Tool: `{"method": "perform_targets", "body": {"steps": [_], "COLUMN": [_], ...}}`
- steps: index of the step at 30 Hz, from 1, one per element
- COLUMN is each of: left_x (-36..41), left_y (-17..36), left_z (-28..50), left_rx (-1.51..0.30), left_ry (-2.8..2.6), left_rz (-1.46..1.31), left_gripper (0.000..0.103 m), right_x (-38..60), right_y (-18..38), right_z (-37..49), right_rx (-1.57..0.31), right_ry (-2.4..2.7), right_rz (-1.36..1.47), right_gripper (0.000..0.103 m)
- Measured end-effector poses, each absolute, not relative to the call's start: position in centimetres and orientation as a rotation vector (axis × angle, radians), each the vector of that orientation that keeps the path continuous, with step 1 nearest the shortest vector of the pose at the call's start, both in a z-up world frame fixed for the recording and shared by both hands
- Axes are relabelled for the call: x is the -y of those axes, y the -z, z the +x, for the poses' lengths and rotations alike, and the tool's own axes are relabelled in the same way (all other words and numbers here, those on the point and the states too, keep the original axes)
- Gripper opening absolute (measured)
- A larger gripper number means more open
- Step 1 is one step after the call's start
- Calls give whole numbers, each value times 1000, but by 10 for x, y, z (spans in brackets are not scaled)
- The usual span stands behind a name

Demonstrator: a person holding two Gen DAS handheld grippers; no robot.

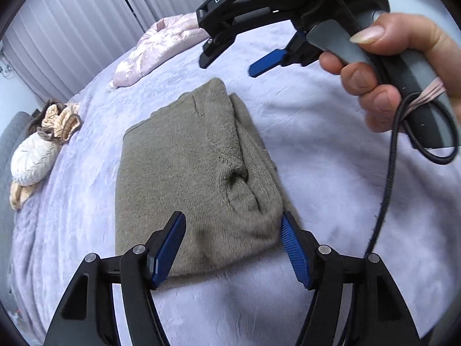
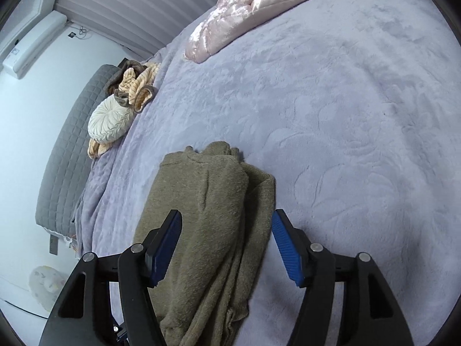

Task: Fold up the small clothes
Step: 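Open both tools to release the sweater edge, then move both open tools along the folded sweater to its edge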

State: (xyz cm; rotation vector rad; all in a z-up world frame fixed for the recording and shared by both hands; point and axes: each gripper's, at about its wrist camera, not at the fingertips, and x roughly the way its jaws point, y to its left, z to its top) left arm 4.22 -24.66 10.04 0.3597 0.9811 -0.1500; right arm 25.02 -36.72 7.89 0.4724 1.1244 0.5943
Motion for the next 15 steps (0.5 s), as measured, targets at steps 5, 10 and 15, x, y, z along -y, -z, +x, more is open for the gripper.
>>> {"method": "perform_targets", "body": {"steps": [5,10,15], "left_x": [192,132,110], "left_y": [-114,-110,-99], "left_z": [32,59,85], "left_rx": [-1007,-1074,-1115], "left_ry": [214,131,124], "left_rz": [179,-20,-134], "left_gripper": [68,68,68], "right_x": [339,289,257], "right_y": [-120,-129,-105], "right_z": [224,210,208], "right_rx": [-1059,-1098,-1205], "right_ry": [-723,-834,-828], "right_rz": [424,369,359], "right_gripper": [70,72,72]}}
